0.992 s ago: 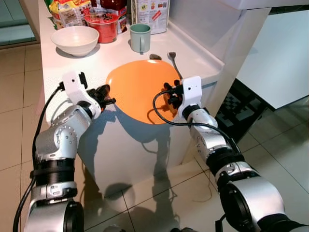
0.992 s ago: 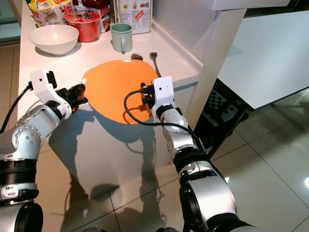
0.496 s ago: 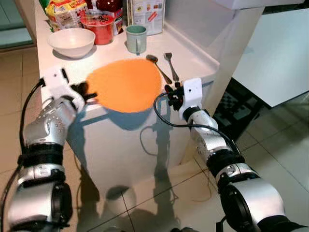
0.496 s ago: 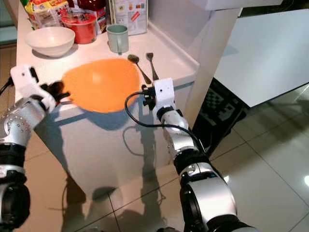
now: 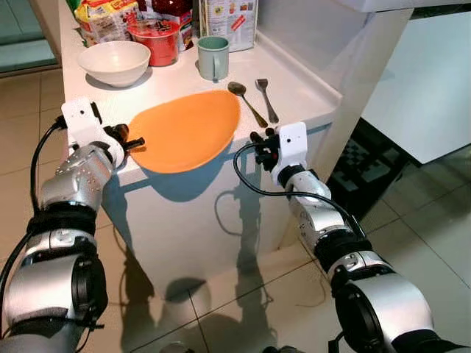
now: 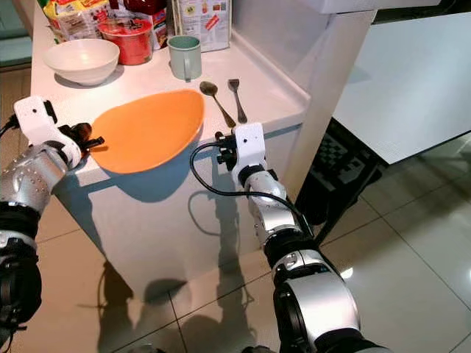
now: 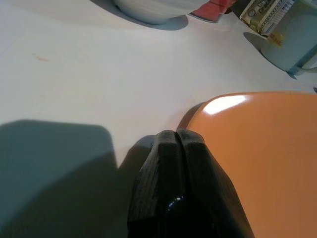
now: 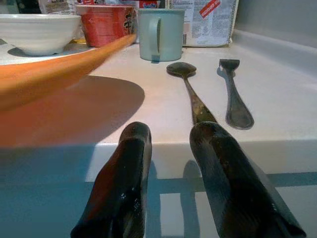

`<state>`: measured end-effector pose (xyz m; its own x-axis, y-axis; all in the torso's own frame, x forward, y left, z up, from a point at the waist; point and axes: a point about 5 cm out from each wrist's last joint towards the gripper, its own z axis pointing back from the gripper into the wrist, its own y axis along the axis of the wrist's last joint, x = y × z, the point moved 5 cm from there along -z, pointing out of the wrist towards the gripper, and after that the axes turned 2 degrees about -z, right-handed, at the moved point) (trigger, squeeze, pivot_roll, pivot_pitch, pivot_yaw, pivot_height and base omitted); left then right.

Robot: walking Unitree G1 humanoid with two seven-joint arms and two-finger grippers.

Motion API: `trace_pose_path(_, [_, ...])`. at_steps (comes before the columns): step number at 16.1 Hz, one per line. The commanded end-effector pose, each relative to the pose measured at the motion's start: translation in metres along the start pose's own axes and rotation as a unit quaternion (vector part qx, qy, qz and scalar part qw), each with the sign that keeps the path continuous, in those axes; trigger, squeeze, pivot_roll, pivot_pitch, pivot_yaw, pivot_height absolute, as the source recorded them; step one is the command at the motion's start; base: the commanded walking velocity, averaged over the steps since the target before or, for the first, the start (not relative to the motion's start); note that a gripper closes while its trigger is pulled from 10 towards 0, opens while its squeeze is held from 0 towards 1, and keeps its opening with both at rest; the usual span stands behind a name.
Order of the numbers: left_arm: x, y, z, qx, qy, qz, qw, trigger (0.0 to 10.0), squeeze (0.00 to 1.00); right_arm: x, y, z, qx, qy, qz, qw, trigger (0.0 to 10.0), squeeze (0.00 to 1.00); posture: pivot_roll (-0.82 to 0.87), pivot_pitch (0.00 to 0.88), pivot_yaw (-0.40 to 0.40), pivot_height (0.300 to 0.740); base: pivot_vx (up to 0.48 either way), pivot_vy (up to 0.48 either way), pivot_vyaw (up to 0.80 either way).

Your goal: Setting the table

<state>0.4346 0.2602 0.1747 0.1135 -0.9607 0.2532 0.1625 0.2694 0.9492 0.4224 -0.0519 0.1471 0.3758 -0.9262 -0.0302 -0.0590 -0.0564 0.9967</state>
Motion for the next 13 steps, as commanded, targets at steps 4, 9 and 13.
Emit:
trace_pose_path(4, [-0.003, -0.024, -0.001, -0.040, 0.005, -0.011, 0.999, 0.0, 0.00, -0.018, 0.030, -0.013, 0.030, 0.035, -0.129, 0.991, 10.0, 0.00, 0.17, 0.066, 0.003, 0.740, 0.000, 0.000, 0.00])
trace_pose_path(9, [-0.003, -0.030, -0.002, -0.046, 0.003, -0.013, 0.999, 0.0, 0.00, -0.017, 0.031, -0.013, 0.019, 0.045, -0.162, 0.986, 10.0, 0.00, 0.17, 0.051, -0.002, 0.740, 0.000, 0.000, 0.00])
trace_pose_path(13, [-0.002, -0.029, -0.003, -0.047, 0.000, -0.016, 0.999, 0.0, 0.00, -0.022, 0.023, -0.011, 0.005, 0.045, -0.181, 0.982, 10.0, 0.00, 0.17, 0.048, 0.004, 0.740, 0.000, 0.000, 0.00])
